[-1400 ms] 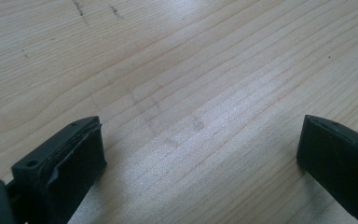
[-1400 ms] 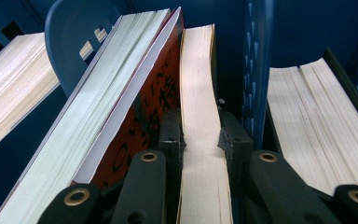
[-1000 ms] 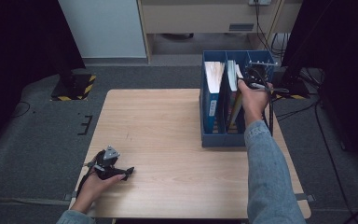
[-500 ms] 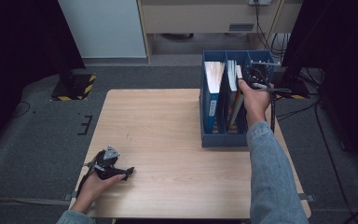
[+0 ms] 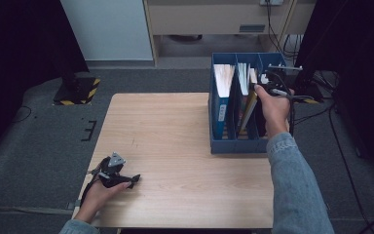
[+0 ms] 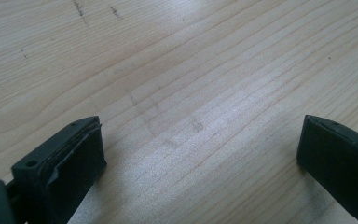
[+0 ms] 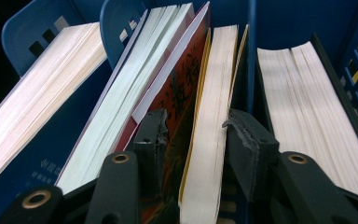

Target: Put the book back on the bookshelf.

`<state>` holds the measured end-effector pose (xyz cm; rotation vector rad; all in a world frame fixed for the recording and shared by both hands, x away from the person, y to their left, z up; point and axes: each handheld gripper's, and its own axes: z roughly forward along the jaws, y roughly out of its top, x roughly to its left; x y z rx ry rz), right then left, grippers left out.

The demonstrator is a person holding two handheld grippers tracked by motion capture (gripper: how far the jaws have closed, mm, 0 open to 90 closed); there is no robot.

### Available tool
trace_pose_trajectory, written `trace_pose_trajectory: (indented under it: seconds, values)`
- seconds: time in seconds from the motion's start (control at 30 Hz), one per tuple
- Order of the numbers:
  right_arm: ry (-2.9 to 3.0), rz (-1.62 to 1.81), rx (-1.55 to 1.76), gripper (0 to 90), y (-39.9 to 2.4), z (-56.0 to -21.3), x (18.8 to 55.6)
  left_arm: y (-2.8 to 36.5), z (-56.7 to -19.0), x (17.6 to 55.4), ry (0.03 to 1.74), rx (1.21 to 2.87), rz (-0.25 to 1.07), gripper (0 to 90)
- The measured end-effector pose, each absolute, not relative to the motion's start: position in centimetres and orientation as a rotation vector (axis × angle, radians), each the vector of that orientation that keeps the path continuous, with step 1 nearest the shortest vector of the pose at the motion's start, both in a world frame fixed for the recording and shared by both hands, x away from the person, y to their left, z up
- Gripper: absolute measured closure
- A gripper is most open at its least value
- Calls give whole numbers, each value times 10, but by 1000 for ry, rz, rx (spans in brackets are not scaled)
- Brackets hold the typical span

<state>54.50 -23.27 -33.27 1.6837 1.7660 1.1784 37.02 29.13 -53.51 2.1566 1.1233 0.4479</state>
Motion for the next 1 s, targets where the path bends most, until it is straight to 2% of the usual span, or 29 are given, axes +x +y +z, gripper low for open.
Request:
trace_pose_trajectory:
  seconds: [0.3, 0.5, 1.0]
  values:
    - [1776, 1201, 1669, 513, -237, -330, 531, 291, -535, 370, 1124, 2157, 449, 0]
    - [1791, 1202, 1661, 439, -240, -324, 519, 291, -535, 370, 1125, 2155, 451, 0]
    - [1860, 1206, 1524, 182, -236, -333, 472, 291, -535, 370, 1128, 2157, 449, 0]
